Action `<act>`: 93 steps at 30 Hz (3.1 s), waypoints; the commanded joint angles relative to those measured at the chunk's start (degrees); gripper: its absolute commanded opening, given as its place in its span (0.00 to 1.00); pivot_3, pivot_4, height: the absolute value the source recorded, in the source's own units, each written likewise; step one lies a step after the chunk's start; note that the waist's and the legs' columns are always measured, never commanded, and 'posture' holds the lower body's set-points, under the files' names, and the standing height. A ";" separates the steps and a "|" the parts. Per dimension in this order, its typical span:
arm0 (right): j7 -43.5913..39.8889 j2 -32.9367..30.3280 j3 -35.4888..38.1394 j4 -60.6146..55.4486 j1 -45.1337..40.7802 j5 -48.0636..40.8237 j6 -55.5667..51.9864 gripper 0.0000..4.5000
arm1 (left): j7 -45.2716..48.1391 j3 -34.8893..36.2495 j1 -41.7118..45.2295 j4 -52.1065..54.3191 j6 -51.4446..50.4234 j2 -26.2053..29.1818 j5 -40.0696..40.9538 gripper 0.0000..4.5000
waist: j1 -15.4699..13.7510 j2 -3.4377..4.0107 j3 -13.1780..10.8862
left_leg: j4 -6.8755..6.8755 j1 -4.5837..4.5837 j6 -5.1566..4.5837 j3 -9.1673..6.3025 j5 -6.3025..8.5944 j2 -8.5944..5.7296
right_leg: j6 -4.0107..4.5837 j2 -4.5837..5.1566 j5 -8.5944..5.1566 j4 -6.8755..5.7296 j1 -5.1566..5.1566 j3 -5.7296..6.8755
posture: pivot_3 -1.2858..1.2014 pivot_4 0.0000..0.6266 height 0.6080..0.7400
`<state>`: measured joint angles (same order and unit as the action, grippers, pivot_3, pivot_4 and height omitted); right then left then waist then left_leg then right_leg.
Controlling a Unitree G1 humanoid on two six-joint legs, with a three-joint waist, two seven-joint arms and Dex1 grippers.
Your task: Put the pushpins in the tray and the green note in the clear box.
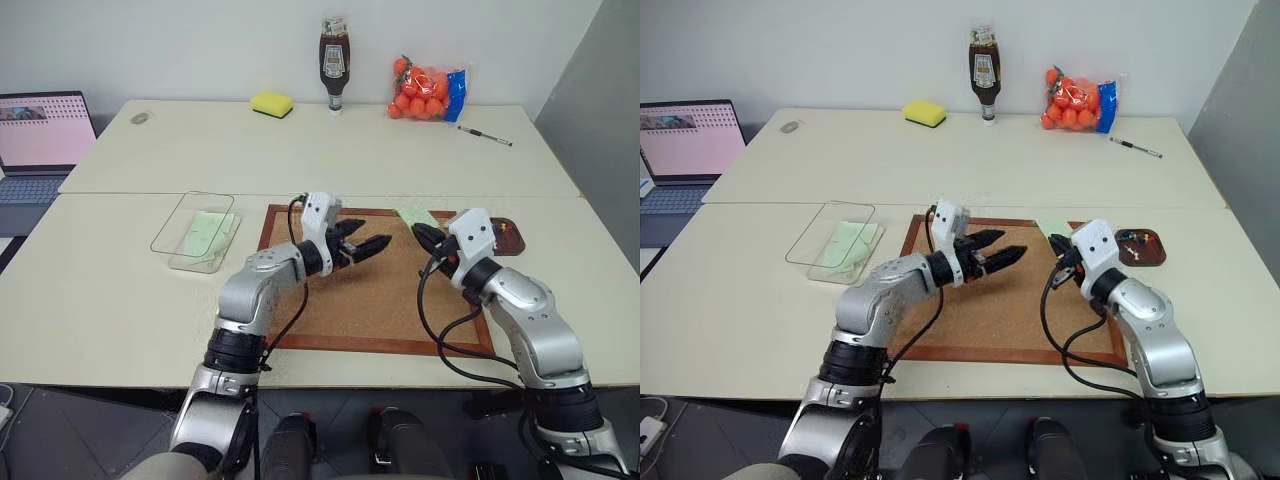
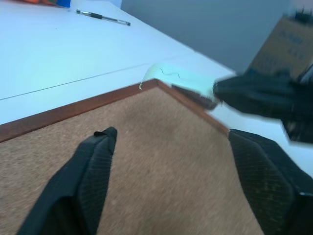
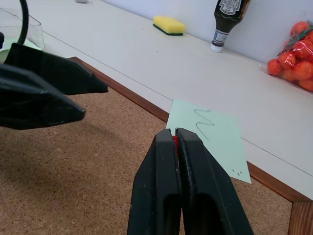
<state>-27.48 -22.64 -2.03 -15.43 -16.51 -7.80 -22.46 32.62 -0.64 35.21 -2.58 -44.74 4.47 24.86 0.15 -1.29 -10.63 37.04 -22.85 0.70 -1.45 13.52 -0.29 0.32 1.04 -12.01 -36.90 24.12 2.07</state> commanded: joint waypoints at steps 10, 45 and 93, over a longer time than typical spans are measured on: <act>-1.56 -2.40 -2.70 -5.32 -0.74 2.76 2.68 0.00 | -22.30 21.05 12.37 -9.32 -19.29 -12.34 17.45 0.99 | 0.06 -0.13 -0.08 | 0.00 0.01 0.01 0.01 0.00 -0.02 | -0.01 -0.01 0.00 0.00 -0.01 0.02 | 0.52 0.24 1.00; -2.72 -3.93 -5.47 -6.93 -0.29 6.56 4.96 0.00 | -42.24 27.20 14.52 -16.78 -25.50 -17.16 40.34 0.90 | -0.14 -0.14 -0.08 | 0.02 0.04 0.15 -0.02 -0.08 -0.06 | -0.01 0.05 0.01 -0.05 -0.02 -0.02 | 0.52 0.24 1.00; 3.31 -1.15 -1.03 -8.65 1.86 8.19 12.43 0.00 | -47.01 19.20 9.92 -16.52 -13.52 -15.36 48.01 0.01 | -0.24 -0.14 -0.08 | 0.01 0.04 0.27 0.00 -0.16 -0.08 | 0.00 0.05 0.01 -0.05 -0.04 -0.03 | 0.52 0.24 1.00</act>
<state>-25.16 -23.96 -5.29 -20.61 -14.48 0.78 -11.57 -14.99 19.05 46.06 -19.83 -58.71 -7.48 73.05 -0.09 -1.43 -10.71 37.06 -22.81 0.97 -1.45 13.37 -0.37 0.32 1.10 -12.00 -36.95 24.08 2.04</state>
